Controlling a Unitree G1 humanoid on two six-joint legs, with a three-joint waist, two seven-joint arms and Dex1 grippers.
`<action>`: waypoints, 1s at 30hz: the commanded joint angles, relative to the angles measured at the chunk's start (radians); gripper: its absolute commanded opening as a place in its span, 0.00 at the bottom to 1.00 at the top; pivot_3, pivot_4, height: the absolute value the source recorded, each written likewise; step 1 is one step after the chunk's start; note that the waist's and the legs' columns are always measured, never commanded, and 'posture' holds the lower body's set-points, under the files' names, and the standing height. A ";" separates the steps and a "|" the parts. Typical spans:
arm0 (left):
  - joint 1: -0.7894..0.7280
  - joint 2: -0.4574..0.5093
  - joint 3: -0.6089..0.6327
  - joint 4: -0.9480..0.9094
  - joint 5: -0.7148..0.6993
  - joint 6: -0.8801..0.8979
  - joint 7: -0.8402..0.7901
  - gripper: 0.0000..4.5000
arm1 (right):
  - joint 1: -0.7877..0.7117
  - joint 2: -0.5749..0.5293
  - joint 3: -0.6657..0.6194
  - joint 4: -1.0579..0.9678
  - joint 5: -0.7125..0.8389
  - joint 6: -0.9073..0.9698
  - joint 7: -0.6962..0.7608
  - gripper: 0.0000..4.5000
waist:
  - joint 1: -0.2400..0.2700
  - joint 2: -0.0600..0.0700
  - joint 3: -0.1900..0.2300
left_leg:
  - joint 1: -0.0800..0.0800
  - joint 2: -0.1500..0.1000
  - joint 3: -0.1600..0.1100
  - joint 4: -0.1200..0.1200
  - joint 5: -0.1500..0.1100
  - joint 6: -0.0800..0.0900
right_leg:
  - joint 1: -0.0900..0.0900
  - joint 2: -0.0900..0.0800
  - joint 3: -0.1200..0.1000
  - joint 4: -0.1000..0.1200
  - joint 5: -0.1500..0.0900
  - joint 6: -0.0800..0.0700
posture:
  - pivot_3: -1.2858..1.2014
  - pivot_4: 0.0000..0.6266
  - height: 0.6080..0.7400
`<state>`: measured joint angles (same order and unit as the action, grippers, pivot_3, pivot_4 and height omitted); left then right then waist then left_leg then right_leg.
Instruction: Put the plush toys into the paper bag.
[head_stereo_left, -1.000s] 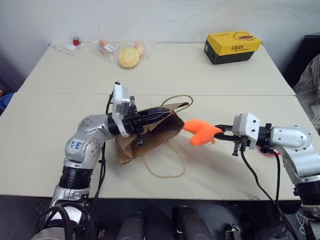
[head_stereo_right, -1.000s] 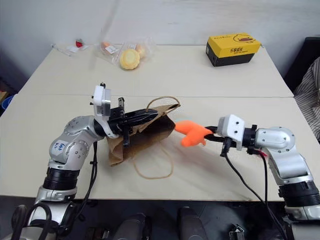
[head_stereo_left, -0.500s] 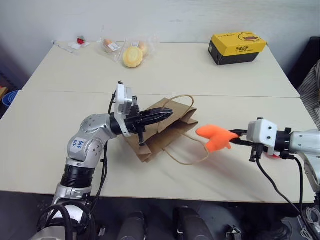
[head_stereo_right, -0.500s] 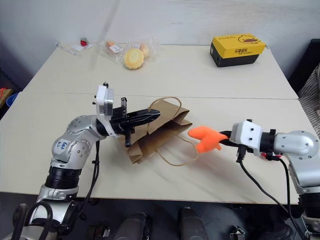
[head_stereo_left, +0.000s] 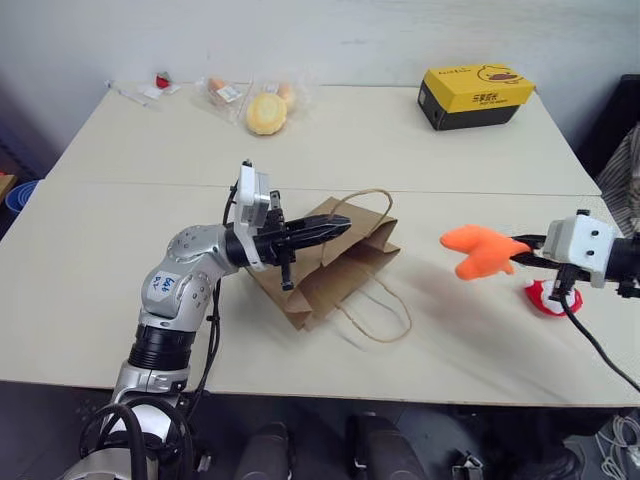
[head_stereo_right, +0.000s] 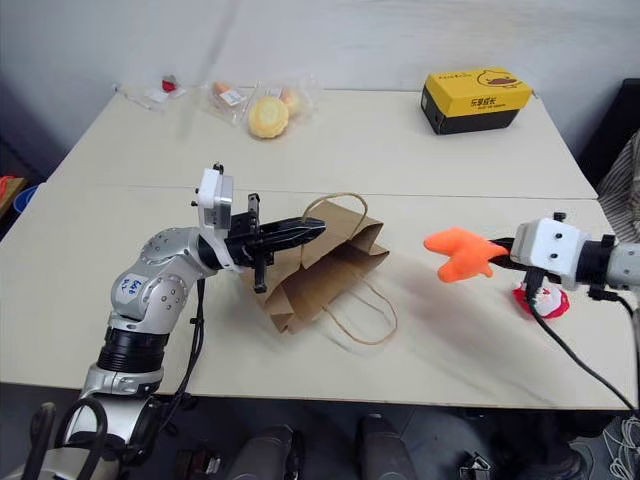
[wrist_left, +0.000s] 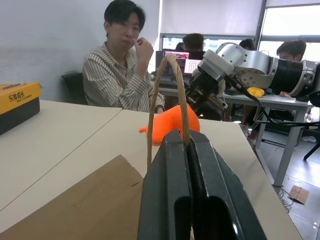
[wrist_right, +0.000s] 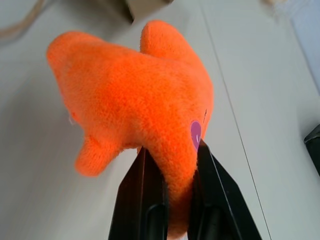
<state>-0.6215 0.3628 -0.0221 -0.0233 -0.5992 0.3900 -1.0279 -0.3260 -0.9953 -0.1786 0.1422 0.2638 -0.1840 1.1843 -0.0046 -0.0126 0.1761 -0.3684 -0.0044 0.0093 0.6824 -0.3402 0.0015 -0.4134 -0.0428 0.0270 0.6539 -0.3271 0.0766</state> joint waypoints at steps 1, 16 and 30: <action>-0.029 -0.011 -0.004 -0.010 0.008 -0.020 -0.001 0.00 | -0.022 0.055 0.029 -0.190 0.108 0.051 0.008 0.01 | -0.001 0.000 0.000 | 0.000 0.000 0.000 0.000 0.000 0.000 | 0.000 0.000 0.000 0.000 0.000 0.000 | 0.52 0.24 1.00; -0.041 -0.034 0.010 -0.024 -0.025 0.036 -0.008 0.00 | -0.206 0.289 0.410 -0.292 -0.236 0.248 -0.187 0.01 | 0.002 0.000 0.000 | -0.002 0.000 -0.001 0.001 0.001 -0.001 | -0.001 0.000 -0.001 0.000 0.000 0.000 | 0.52 0.24 1.00; -0.049 -0.042 0.020 -0.015 -0.059 0.065 -0.041 0.00 | -0.387 0.556 0.570 -0.033 -0.407 0.287 -0.304 0.01 | -0.001 0.000 0.000 | -0.003 0.000 -0.001 0.001 0.001 -0.002 | -0.004 -0.001 -0.001 0.003 0.000 0.000 | 0.52 0.24 1.00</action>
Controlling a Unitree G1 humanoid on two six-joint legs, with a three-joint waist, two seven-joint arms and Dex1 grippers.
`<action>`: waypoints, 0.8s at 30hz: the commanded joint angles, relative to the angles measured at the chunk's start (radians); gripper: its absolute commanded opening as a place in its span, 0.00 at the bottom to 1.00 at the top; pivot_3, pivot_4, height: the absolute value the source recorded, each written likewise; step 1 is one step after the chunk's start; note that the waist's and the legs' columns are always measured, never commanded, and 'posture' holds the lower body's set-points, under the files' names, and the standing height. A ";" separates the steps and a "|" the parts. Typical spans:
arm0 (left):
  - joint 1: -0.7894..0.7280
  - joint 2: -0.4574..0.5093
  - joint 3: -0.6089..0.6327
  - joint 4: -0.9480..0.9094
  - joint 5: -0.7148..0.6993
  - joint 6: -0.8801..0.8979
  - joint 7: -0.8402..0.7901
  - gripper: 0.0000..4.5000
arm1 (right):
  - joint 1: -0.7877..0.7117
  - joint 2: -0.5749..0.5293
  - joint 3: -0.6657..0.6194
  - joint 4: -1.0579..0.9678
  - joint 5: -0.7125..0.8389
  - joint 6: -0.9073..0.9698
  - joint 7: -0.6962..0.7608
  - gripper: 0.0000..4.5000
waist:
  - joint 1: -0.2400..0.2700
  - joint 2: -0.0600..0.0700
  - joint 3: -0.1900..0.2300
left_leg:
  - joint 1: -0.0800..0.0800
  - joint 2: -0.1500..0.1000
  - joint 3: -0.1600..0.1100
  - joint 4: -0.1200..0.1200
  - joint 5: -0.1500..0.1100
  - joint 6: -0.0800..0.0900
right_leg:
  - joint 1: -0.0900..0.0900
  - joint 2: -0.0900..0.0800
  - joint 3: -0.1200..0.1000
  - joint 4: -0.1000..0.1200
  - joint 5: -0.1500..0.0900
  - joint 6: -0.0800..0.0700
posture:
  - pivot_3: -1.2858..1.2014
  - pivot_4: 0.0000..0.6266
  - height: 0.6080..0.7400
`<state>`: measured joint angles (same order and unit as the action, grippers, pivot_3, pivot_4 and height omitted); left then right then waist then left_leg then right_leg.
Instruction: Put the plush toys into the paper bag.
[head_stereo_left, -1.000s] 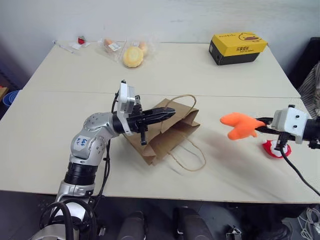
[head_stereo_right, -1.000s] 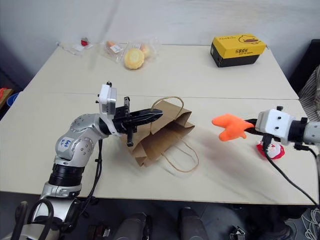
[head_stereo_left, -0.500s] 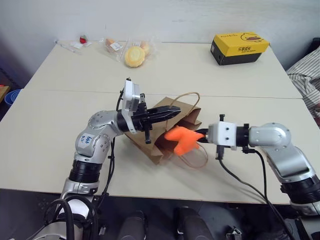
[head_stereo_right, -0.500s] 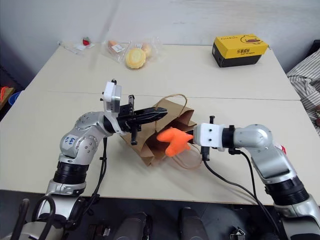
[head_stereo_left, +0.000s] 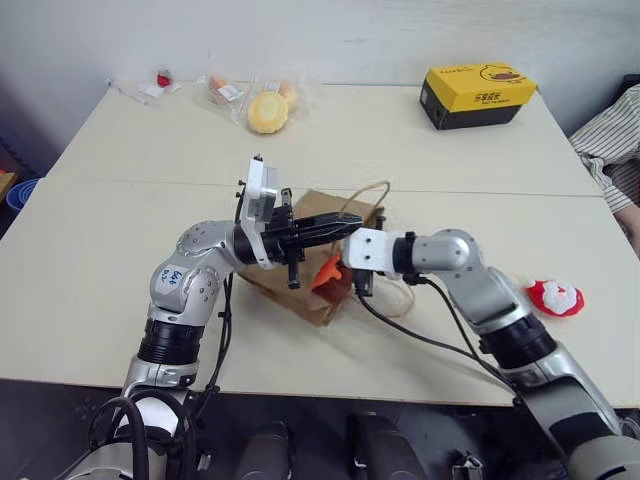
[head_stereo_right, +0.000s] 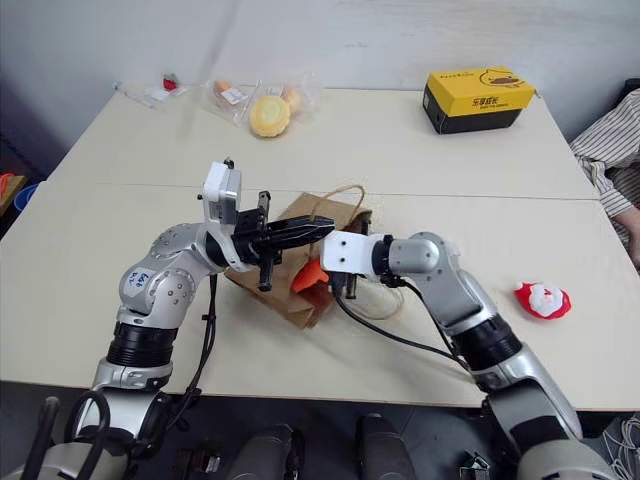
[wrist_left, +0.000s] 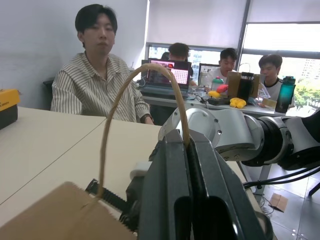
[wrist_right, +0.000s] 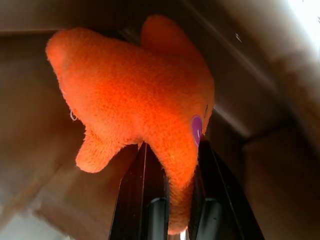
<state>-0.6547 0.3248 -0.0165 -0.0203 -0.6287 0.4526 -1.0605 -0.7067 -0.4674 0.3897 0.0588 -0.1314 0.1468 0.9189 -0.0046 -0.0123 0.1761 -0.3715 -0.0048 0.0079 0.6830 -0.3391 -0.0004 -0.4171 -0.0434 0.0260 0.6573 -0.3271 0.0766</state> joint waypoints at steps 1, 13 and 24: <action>-0.014 -0.002 0.017 -0.019 -0.032 0.004 -0.009 0.00 | 0.001 0.042 0.001 0.075 -0.015 -0.056 -0.050 0.01 | -0.002 0.000 0.000 | 0.000 0.000 0.000 0.000 0.000 0.000 | 0.000 0.000 0.000 0.001 0.000 0.000 | 0.52 0.24 1.00; 0.011 0.005 0.040 -0.043 -0.042 0.014 0.007 0.00 | 0.086 0.106 -0.124 0.040 0.168 -0.106 -0.042 0.56 | -0.023 0.000 0.000 | 0.000 0.000 0.000 0.000 0.000 0.000 | 0.000 0.000 0.000 0.002 0.000 0.000 | 0.52 0.24 1.00; 0.032 0.014 0.042 -0.039 -0.031 0.010 0.001 0.00 | 0.321 -0.143 -0.343 -0.248 0.545 0.087 0.245 0.99 | -0.017 0.000 0.000 | 0.000 0.000 -0.002 -0.001 -0.001 0.001 | 0.003 0.000 -0.002 -0.001 0.000 0.000 | 0.52 0.24 1.00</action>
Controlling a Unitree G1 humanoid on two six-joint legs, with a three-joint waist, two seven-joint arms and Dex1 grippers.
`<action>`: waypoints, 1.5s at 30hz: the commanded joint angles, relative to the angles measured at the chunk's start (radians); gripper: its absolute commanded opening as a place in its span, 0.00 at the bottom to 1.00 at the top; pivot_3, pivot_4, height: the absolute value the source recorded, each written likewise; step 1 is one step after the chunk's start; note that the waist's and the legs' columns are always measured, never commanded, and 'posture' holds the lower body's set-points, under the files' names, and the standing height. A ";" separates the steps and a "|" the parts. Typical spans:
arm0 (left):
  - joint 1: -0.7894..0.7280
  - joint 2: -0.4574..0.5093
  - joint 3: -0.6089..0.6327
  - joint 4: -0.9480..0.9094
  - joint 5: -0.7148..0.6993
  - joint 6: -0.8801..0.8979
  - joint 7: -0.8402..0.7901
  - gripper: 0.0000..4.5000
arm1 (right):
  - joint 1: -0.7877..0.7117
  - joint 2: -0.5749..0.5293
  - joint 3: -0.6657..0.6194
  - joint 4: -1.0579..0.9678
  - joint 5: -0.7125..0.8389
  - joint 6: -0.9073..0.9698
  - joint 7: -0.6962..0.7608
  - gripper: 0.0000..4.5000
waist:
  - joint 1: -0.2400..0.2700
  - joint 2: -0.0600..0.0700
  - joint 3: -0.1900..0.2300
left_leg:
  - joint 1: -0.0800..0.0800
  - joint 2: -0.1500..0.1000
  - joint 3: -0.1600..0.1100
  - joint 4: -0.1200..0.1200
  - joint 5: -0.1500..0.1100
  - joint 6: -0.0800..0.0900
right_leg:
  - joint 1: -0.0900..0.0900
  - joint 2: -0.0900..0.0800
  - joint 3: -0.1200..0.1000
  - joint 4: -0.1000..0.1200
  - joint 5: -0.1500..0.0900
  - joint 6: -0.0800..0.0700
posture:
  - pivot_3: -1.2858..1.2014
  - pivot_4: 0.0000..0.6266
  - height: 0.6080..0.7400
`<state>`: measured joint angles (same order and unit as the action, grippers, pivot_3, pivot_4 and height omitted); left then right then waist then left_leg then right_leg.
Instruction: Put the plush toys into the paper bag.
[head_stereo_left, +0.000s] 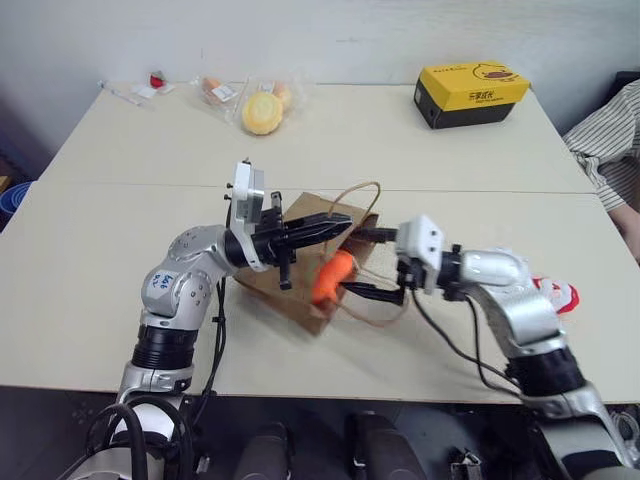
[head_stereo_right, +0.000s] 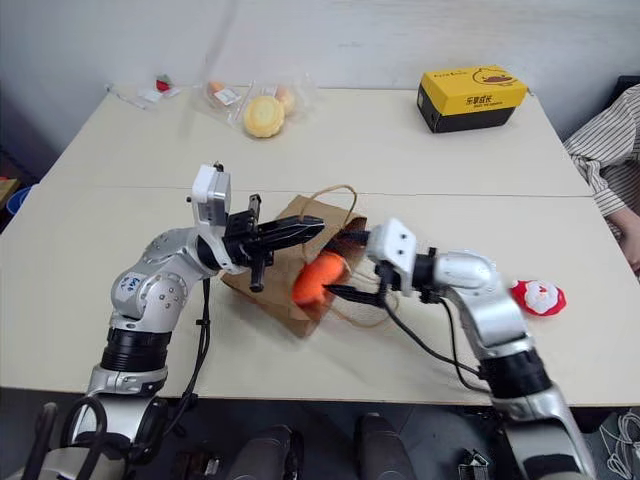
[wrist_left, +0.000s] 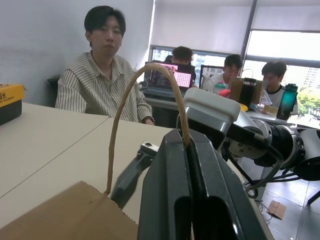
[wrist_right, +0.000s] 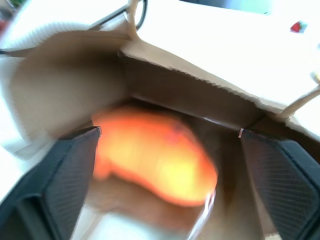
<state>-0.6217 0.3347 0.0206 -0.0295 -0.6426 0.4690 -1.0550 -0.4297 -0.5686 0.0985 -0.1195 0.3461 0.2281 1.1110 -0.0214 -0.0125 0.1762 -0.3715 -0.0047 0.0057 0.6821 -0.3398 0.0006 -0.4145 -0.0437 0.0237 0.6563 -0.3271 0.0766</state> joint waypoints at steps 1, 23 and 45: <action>0.000 0.003 0.004 -0.029 -0.016 -0.008 -0.005 0.00 | 0.075 -0.051 -0.085 -0.089 0.097 0.018 0.043 0.99 | 0.000 0.000 0.000 | 0.000 0.000 0.000 0.000 0.000 0.000 | 0.000 0.000 0.000 0.000 0.000 0.000 | 0.52 0.24 1.00; -0.013 0.000 0.002 0.019 -0.007 -0.027 -0.048 0.00 | 1.072 0.136 -0.940 -0.063 0.152 -0.361 -0.144 0.99 | 0.025 0.000 0.000 | 0.007 0.000 0.004 -0.003 -0.004 0.006 | 0.005 0.001 0.005 -0.005 0.000 0.001 | 0.52 0.24 1.00; 0.021 0.027 0.016 -0.069 -0.017 -0.004 -0.002 0.00 | 0.351 -0.440 -0.447 0.548 -0.139 -0.158 -0.093 0.99 | 0.019 0.000 0.000 | 0.011 0.000 0.008 -0.004 -0.001 0.003 | 0.006 0.002 0.009 -0.005 0.000 0.001 | 0.52 0.24 1.00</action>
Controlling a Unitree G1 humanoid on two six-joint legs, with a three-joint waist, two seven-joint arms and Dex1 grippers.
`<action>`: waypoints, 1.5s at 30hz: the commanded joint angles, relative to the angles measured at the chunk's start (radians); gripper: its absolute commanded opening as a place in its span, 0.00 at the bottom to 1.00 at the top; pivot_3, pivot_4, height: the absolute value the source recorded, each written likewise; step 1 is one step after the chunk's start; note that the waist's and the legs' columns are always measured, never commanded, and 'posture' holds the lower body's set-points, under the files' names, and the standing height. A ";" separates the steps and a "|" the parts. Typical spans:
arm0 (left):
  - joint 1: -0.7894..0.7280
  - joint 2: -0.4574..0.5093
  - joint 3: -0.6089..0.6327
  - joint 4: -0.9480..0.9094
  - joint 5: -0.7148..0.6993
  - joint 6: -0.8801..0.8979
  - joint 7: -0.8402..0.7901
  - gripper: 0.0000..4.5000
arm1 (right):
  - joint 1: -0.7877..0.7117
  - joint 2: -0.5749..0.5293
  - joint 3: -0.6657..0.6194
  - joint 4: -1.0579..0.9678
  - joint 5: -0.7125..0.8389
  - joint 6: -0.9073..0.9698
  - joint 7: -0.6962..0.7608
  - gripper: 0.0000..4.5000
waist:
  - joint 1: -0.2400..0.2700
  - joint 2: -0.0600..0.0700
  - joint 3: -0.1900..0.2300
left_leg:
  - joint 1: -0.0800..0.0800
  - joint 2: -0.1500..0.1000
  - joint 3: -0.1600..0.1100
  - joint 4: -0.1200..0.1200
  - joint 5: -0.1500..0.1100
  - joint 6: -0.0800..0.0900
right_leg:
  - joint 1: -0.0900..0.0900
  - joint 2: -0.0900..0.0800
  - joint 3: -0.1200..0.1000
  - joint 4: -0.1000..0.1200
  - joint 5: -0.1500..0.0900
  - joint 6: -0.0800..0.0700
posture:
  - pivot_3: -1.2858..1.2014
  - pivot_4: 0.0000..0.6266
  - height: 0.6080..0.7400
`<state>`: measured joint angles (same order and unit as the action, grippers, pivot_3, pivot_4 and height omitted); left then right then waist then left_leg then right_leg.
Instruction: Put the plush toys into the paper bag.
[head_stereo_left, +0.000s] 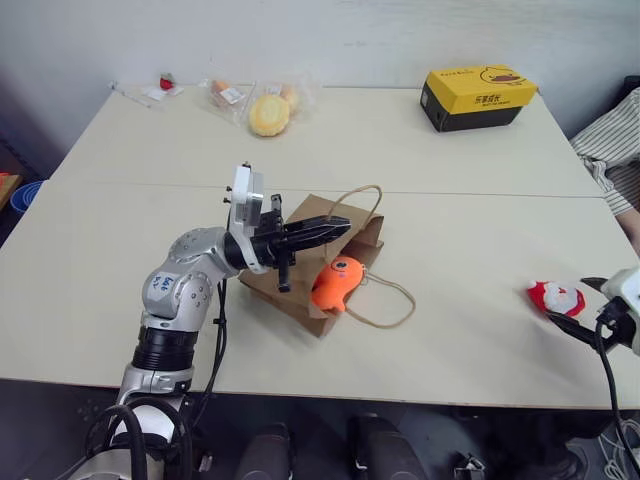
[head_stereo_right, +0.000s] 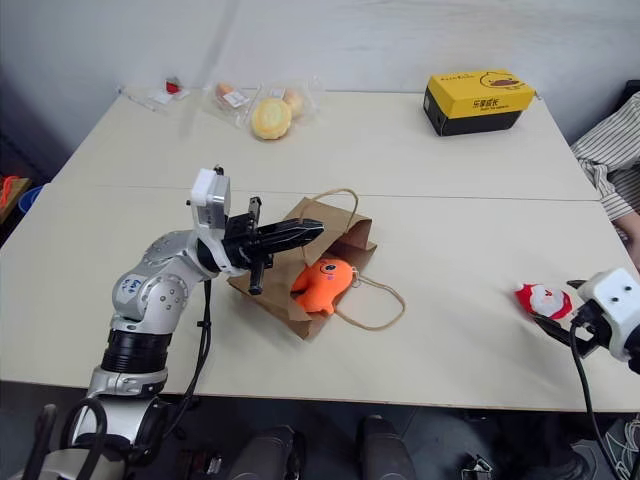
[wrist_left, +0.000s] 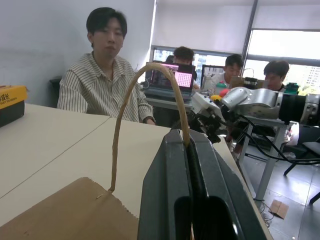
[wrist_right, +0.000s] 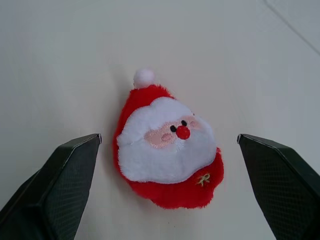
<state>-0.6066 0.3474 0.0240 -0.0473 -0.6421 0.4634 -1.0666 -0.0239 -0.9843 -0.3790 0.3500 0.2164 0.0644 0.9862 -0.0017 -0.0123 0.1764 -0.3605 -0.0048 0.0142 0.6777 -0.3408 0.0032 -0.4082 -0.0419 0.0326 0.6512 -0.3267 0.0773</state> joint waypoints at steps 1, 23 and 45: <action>0.007 0.017 0.012 -0.054 -0.013 0.001 0.015 0.00 | -0.079 -0.027 0.046 0.107 -0.020 0.005 0.031 0.91 | 0.001 0.000 0.000 | 0.000 0.000 0.000 0.000 0.000 0.000 | 0.000 0.000 0.000 0.000 0.000 0.000 | 0.52 0.24 1.00; -0.034 0.036 0.039 -0.037 -0.099 0.094 0.016 0.00 | -0.308 0.231 0.371 -0.640 0.260 0.483 -0.012 0.09 | 0.001 0.000 0.000 | -0.003 0.001 -0.003 0.003 0.000 -0.003 | -0.002 0.000 -0.002 0.002 0.000 0.000 | 0.52 0.24 1.00; -0.012 -0.043 0.021 -0.011 -0.080 0.050 0.013 0.00 | -0.631 0.685 0.597 -0.334 -0.002 0.513 -0.324 0.17 | -0.013 0.000 0.000 | -0.014 0.000 -0.005 0.005 0.001 -0.003 | -0.012 -0.001 -0.005 0.007 0.000 0.000 | 0.52 0.24 1.00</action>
<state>-0.6164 0.3140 0.0374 -0.0537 -0.7162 0.5431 -1.0497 -0.6494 -0.3012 0.2516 0.0524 0.1885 0.5634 0.6593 -0.0151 -0.0124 0.1764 -0.3744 -0.0046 0.0088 0.6823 -0.3400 0.0000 -0.4197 -0.0430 0.0277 0.6579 -0.3267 0.0774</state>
